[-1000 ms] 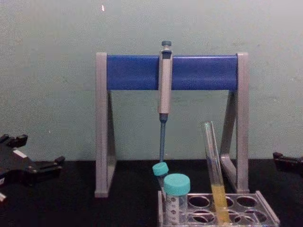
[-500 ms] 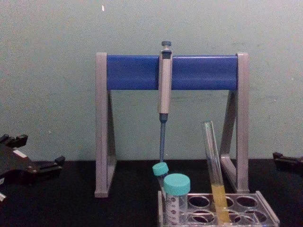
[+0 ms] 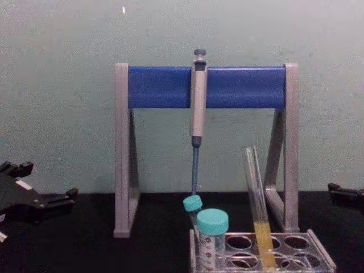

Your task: Pick up the test tube from the test tube rack, shake it, then place it back into the test tube rack.

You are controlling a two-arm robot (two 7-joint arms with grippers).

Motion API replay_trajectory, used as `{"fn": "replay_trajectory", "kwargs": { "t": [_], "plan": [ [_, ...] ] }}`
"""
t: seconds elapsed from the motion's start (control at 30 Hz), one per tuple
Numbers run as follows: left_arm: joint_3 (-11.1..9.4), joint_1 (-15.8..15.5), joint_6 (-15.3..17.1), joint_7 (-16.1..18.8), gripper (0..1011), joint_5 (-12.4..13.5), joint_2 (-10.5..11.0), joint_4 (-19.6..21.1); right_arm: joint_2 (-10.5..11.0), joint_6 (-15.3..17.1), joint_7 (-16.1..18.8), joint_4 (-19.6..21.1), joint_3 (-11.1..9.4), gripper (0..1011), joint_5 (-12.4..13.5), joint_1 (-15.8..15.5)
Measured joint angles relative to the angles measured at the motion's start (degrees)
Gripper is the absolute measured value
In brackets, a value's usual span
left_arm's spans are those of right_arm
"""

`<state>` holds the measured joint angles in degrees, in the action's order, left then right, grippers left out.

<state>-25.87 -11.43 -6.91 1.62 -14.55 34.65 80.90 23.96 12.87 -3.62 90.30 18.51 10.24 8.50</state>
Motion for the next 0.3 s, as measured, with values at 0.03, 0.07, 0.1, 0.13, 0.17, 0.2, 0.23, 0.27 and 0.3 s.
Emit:
{"fn": "replay_trajectory", "kwargs": {
  "t": [0.03, 0.07, 0.1, 0.13, 0.17, 0.2, 0.23, 0.27, 0.3],
  "plan": [
    [0.00, 0.00, 0.00, 0.00, 1001, 0.00, 0.00, 0.00, 0.00, 0.00, 0.00, 0.00, 0.00, 1000, 0.00, 0.00],
    [0.00, 0.00, 0.00, 0.00, 1001, 0.00, 0.00, 0.00, 0.00, 0.00, 0.00, 0.00, 0.00, 1000, 0.00, 0.00],
    [0.00, 0.00, 0.00, 0.00, 1001, 0.00, 0.00, 0.00, 0.00, 0.00, 0.00, 0.00, 0.00, 1000, 0.00, 0.00],
    [0.00, 0.00, 0.00, 0.00, 1001, 0.00, 0.00, 0.00, 0.00, 0.00, 0.00, 0.00, 0.00, 1000, 0.00, 0.00],
    [0.00, 0.00, 0.00, 0.00, 1001, 0.00, 0.00, 0.00, 0.00, 0.00, 0.00, 0.00, 0.00, 1000, 0.00, 0.00],
    [0.01, 0.00, 0.00, 0.00, 1001, 0.00, 0.00, 0.00, 0.00, 0.00, 0.00, 0.00, 0.00, 1000, 0.00, 0.00],
    [0.00, 0.00, 0.00, 0.00, 1001, 0.00, 0.00, 0.00, 0.00, 0.00, 0.00, 0.00, 0.00, 1000, 0.00, 0.00],
    [0.00, 0.00, 0.00, 0.00, 1001, 0.00, 0.00, 0.00, 0.00, 0.00, 0.00, 0.00, 0.00, 1000, 0.00, 0.00],
    [0.00, 0.00, 0.00, 0.00, 1001, 0.00, 0.00, 0.00, 0.00, 0.00, 0.00, 0.00, 0.00, 1000, 0.00, 0.00]
  ]
}}
